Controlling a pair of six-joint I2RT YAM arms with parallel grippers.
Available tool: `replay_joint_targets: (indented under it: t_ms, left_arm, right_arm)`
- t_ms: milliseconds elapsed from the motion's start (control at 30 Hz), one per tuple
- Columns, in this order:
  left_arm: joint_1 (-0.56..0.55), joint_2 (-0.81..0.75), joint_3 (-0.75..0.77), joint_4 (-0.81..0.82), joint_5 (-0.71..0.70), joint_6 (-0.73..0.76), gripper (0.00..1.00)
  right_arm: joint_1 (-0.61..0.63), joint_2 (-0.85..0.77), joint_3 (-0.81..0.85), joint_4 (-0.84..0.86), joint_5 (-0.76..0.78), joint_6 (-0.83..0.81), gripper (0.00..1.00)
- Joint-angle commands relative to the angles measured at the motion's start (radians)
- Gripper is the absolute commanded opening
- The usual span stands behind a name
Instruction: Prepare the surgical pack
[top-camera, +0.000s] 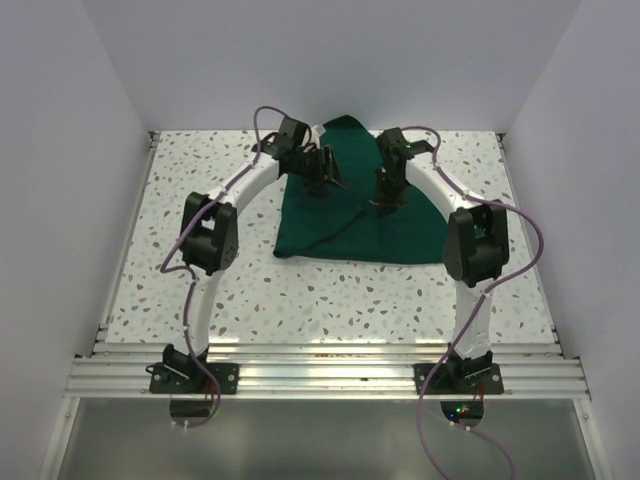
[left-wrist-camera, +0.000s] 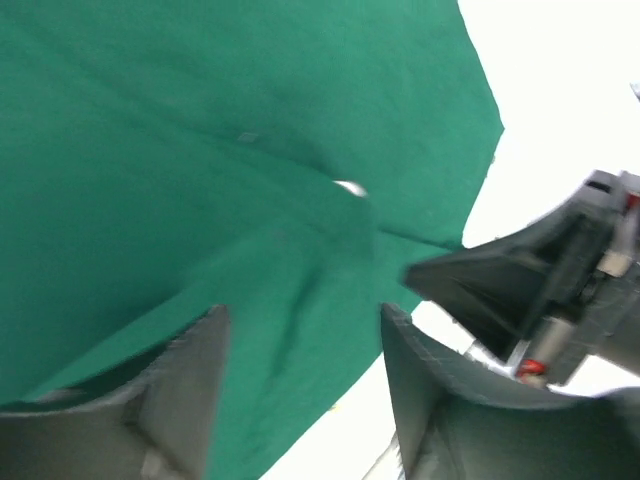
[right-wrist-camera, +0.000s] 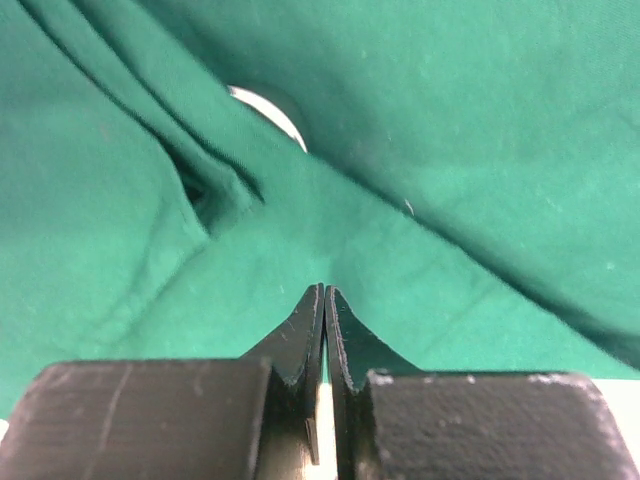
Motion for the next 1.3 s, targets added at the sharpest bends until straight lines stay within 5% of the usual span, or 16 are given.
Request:
replay_joint_targets:
  t_ms: [0,200,367,900,1100,1267]
  left_arm:
    - [0.066,-0.140,-0.053,-0.029,-0.037,0.122,0.59]
    - [0.071,-0.284,-0.349,-0.022,-0.041,0.214,0.26]
    - [0.071,-0.356,-0.457,-0.032,-0.062,0.269,0.11]
    - [0.074,-0.352,-0.514,-0.016,-0.042,0.291,0.04]
    - [0.120,-0.379,-0.325,-0.069,-0.140,0.286,0.17]
    - [0.160,-0.364,-0.291,-0.068,-0.154,0.283,0.23]
  right_arm:
    - [-0.003,-0.116,-0.054,-0.074,0.000,-0.045,0.03]
    - [-0.003,-0.221,-0.272,-0.016,-0.049,-0.032,0.02]
    - [-0.004,-0.252,-0.385,0.048,-0.060,-0.019,0.02]
    - [-0.006,-0.078,-0.366,0.140,-0.077,-0.004,0.00]
    - [-0.044,-0.129,-0.240,0.064,-0.046,-0.010,0.00]
    - [-0.105,-0.144,-0.100,-0.004,0.003,-0.018,0.14]
